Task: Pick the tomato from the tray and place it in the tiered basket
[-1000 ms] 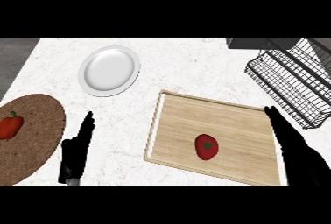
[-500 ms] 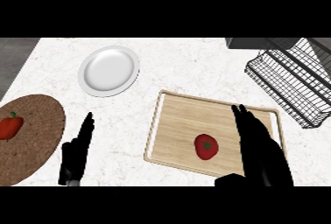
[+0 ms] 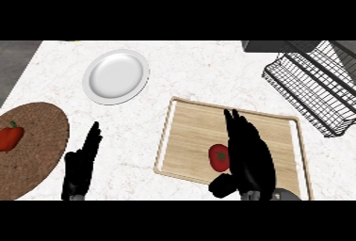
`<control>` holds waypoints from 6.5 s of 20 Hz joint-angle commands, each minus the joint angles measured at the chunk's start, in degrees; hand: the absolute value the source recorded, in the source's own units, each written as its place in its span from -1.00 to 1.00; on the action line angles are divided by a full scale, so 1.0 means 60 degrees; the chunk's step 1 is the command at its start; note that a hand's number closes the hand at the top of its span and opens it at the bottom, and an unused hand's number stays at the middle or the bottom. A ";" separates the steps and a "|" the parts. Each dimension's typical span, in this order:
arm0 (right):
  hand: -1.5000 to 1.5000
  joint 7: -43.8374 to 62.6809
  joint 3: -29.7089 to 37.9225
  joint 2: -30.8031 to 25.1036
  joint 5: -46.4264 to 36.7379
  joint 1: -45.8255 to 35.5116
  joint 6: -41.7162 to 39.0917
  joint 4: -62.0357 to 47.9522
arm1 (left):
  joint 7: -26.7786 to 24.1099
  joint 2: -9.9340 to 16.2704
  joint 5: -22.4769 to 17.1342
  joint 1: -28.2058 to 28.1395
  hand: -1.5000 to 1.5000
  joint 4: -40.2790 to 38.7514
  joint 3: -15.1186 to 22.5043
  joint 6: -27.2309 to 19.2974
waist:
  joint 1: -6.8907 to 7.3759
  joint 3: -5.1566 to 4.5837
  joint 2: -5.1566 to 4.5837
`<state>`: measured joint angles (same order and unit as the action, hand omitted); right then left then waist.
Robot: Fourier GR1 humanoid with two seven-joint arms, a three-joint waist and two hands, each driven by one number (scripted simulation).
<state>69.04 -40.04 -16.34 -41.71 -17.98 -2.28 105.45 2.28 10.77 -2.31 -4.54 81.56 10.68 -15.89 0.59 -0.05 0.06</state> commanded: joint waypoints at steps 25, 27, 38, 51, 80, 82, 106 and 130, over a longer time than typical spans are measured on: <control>-1.00 0.1430 0.1406 0.2088 -0.0196 0.0561 -0.2730 -0.1923 | -0.0284 -0.0202 0.0144 0.0056 0.00 -0.0289 -0.0327 0.0100 | -0.0139 0.0000 0.0008; -1.00 0.0971 0.1996 0.2163 -0.0094 0.0160 -0.2727 -0.2452 | -0.0834 -0.0294 0.0097 -0.0261 0.00 -0.0816 -0.0293 0.0316 | -0.0091 -0.0001 -0.0016; 1.00 -0.0166 0.2547 0.2549 -0.0705 0.0365 -0.2622 -0.3369 | -0.0234 -0.0203 0.0216 -0.0391 0.00 0.0064 -0.0444 0.0327 | -0.0045 0.0008 -0.0010; 1.00 -0.2176 0.1887 0.2127 -0.2777 0.0804 -0.1609 -0.3460 | 0.0512 -0.0189 0.0520 -0.0098 0.00 0.0524 -0.0717 0.0536 | -0.0083 0.0010 0.0000; 1.00 -0.0526 1.1452 -0.3400 0.1850 0.2101 -0.3276 0.5502 | -0.0234 -0.0692 0.0714 -0.0361 0.00 -0.0019 -0.0660 0.0364 | -0.0144 0.0001 0.0013; 1.00 -0.0125 1.1697 -0.4128 0.2352 0.0765 -0.3542 0.4476 | -0.0132 -0.0359 0.0517 0.0165 0.00 -0.0390 -0.1009 0.0692 | -0.0128 -0.0008 0.0006; 1.00 -0.3924 0.9358 -0.3777 0.0161 -0.2685 -0.0725 -0.4014 | -0.0015 -0.0541 0.0811 -0.0446 0.00 0.0330 -0.0835 0.0872 | 0.0045 0.0011 -0.0031; -1.00 -0.7646 1.2153 -0.1965 0.2921 -0.4188 0.3292 -0.8124 | -0.0135 -0.0734 0.0932 0.0011 0.00 -0.0322 -0.1117 0.0890 | -0.0042 0.0016 -0.0030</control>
<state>28.72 29.41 -28.95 -28.89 -43.86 14.92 56.53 1.89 5.89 3.33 -4.44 81.11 4.70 -10.92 0.69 0.14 -0.13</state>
